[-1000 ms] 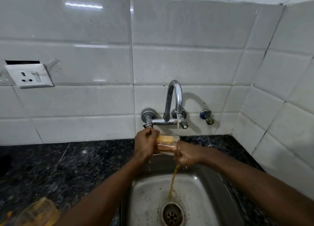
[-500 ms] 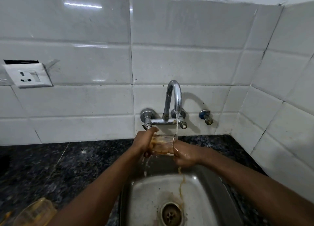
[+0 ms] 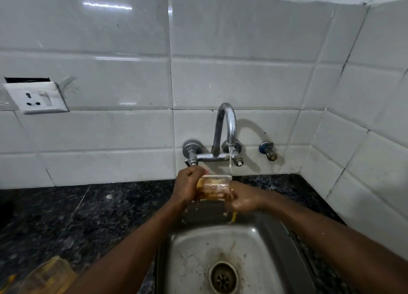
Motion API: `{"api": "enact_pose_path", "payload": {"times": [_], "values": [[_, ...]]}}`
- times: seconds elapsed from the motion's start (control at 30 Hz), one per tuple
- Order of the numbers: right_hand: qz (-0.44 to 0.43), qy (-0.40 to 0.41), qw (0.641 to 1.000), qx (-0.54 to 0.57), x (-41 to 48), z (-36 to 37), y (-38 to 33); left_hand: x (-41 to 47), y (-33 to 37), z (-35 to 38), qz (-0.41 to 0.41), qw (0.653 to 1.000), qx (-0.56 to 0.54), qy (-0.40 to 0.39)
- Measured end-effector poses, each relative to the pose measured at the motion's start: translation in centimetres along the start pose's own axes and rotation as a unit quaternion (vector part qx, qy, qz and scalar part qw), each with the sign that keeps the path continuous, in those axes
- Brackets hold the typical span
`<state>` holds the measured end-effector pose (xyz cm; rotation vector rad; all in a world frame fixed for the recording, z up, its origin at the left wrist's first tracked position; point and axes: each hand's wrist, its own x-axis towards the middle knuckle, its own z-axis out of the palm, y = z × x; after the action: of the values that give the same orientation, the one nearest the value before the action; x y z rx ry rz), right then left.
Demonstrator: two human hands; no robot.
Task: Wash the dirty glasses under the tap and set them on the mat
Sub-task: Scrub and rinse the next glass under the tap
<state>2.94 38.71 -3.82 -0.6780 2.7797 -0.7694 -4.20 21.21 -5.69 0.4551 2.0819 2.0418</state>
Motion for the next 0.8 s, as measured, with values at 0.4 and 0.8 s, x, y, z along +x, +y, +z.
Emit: {"api": "enact_pose_path", "payload": {"times": [0.4, 0.8], "values": [[0.003, 0.007, 0.998, -0.057, 0.2, 0.3, 0.1, 0.2, 0.6, 0.5, -0.080, 0.996, 0.029, 0.017], [0.053, 0.002, 0.993, -0.110, 1.0, 0.4, 0.4, -0.2, 1.1, 0.2, -0.246, 0.969, -0.013, -0.024]]}}
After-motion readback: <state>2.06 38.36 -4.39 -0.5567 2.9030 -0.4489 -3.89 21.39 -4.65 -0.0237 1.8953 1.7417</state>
